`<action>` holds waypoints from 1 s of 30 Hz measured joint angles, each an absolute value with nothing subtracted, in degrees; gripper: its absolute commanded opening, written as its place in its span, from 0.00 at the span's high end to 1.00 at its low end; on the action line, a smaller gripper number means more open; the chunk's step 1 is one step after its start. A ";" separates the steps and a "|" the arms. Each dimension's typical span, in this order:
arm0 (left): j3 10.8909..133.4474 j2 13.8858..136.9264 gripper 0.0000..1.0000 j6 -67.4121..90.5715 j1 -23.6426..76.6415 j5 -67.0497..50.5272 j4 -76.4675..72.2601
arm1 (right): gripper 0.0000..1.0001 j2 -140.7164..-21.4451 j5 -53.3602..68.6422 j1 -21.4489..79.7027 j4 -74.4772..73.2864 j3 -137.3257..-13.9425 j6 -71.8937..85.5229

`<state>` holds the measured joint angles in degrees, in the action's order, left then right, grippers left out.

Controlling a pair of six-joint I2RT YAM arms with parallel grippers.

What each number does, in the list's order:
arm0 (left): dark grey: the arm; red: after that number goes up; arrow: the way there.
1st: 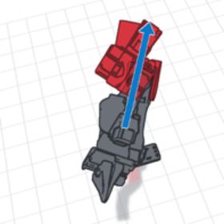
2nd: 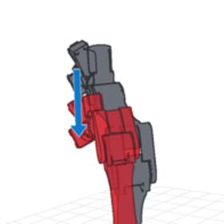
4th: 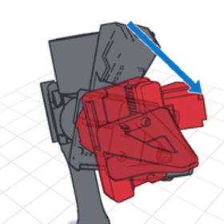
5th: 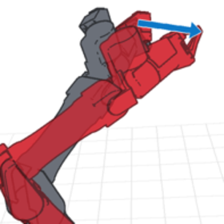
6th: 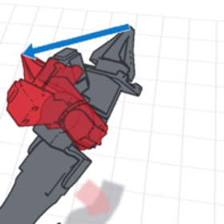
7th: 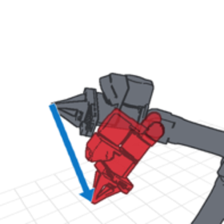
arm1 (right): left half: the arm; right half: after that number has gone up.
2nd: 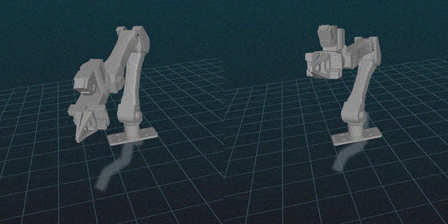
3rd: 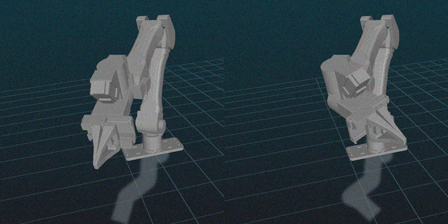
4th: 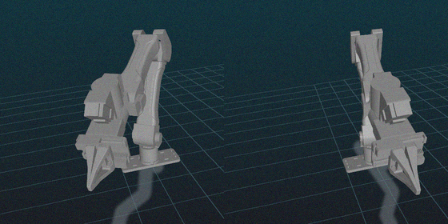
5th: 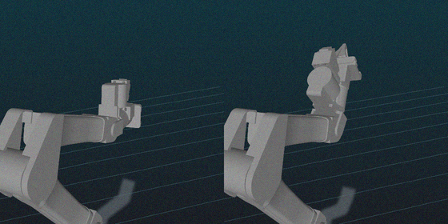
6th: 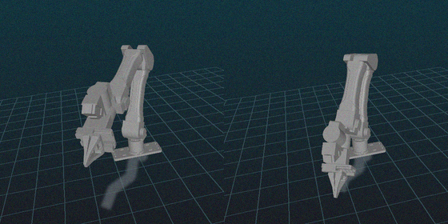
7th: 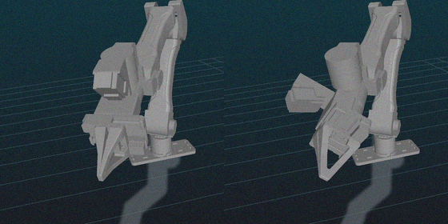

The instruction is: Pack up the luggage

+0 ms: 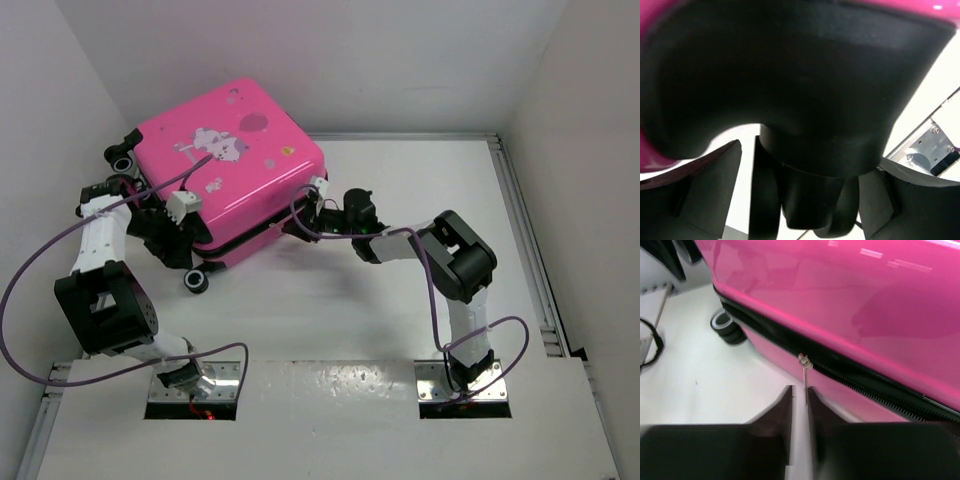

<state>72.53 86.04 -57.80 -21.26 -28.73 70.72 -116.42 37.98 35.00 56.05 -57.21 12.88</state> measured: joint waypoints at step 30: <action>71.22 85.73 0.11 -54.74 -21.10 -29.39 65.43 | 0.54 -125.12 31.59 37.50 45.52 -65.76 20.27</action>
